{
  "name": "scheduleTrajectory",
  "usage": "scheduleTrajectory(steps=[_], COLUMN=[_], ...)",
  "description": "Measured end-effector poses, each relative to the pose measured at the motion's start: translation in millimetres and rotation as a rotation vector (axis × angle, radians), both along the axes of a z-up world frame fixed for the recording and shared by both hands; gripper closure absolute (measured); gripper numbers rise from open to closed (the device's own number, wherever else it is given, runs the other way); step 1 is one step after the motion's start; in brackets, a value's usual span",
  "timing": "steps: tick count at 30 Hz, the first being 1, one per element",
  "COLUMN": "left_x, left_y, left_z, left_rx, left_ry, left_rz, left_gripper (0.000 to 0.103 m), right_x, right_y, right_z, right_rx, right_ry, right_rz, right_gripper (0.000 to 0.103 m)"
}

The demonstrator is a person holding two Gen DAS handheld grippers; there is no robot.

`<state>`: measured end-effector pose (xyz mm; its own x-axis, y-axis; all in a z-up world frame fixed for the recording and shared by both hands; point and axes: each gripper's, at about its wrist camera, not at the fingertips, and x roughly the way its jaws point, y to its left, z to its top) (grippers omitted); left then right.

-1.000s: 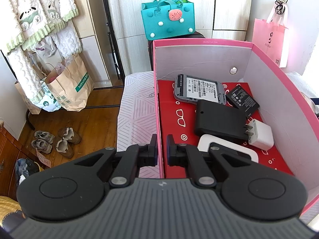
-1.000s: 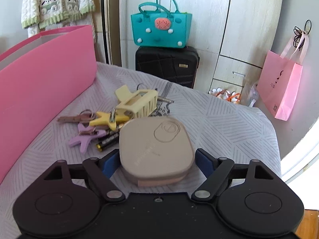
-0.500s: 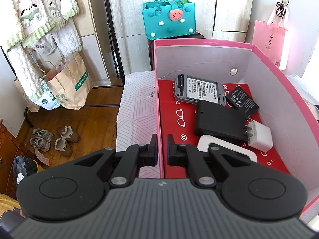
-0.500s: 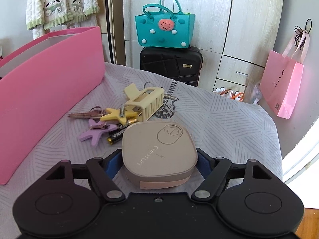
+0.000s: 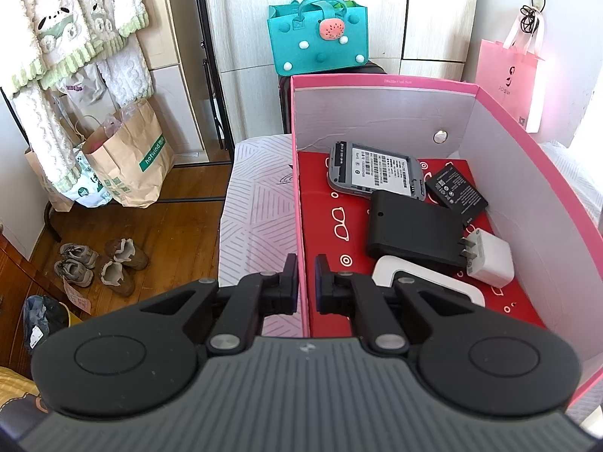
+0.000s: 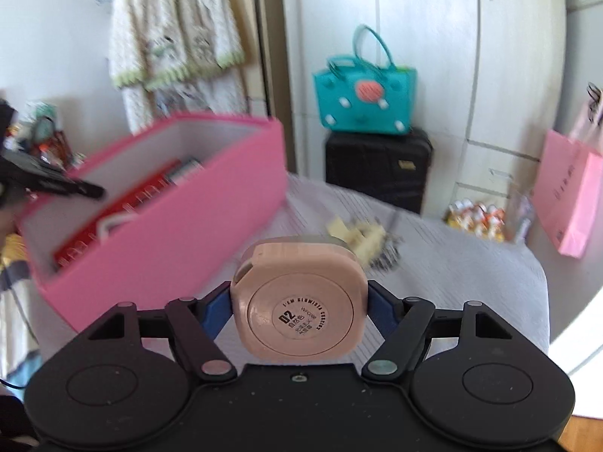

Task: Organize rigid objects
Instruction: 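Carry the beige round case into the pink box and release it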

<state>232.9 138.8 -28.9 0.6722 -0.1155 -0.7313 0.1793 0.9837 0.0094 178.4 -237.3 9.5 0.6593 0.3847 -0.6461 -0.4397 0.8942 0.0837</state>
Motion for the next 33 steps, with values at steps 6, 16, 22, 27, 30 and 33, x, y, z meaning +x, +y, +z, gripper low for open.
scheduleTrajectory(steps=[6,16,22,27,30,33], left_x=[0,0,1,3,2,2], left_y=[0,0,0,1,1,4], left_z=[0,0,0,1,1,0], left_rx=[-0.003,-0.003,-0.015,-0.024,-0.023,-0.036], left_ry=[0.0,0.0,-0.002,-0.005,-0.012,-0.012], left_rz=[0.0,0.001,0.003,0.004,0.004,0.009], left_gripper=[0.097,0.097,0.097,0.097,0.097,0.097], right_x=[4,19,35,45,50,54], right_y=[19,73,130,176,194,208], right_z=[10,64,52,25,12,2], right_rx=[0.011,0.12,0.134,0.053,0.017,-0.01], right_ry=[0.015,-0.025,0.129,0.259,0.326,0.393], right_rz=[0.037,0.246,0.377,0.448,0.472,0.499], right_gripper=[0.025,0.025,0.025,0.025,0.025,0.025])
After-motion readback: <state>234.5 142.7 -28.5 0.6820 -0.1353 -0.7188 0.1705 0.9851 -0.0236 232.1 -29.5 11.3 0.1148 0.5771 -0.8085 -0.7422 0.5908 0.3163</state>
